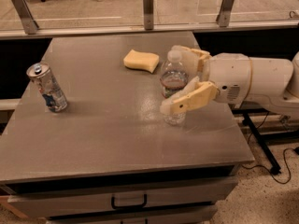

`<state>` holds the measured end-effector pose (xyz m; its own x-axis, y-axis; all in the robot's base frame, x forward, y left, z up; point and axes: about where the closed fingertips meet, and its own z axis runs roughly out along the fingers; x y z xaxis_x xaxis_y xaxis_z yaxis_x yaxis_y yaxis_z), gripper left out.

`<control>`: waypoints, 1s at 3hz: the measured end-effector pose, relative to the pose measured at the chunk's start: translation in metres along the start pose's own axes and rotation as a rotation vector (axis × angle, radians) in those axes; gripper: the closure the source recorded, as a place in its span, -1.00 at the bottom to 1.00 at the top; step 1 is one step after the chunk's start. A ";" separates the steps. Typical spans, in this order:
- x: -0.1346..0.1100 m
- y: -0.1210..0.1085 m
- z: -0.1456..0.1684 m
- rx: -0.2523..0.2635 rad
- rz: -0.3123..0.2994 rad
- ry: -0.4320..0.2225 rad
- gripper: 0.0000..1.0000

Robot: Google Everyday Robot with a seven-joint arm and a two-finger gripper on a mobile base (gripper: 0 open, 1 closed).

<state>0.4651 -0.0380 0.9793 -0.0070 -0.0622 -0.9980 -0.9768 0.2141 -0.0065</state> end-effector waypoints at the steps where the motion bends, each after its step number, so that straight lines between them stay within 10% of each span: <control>1: 0.004 -0.015 0.014 0.009 0.015 -0.050 -1.00; 3: 0.017 -0.023 0.037 -0.012 0.021 -0.067 -0.63</control>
Offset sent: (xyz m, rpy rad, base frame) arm 0.0391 0.0249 -0.0244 0.0916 0.0269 0.0010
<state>0.4949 -0.0078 0.9603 -0.0134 0.0078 -0.9999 -0.9791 0.2031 0.0147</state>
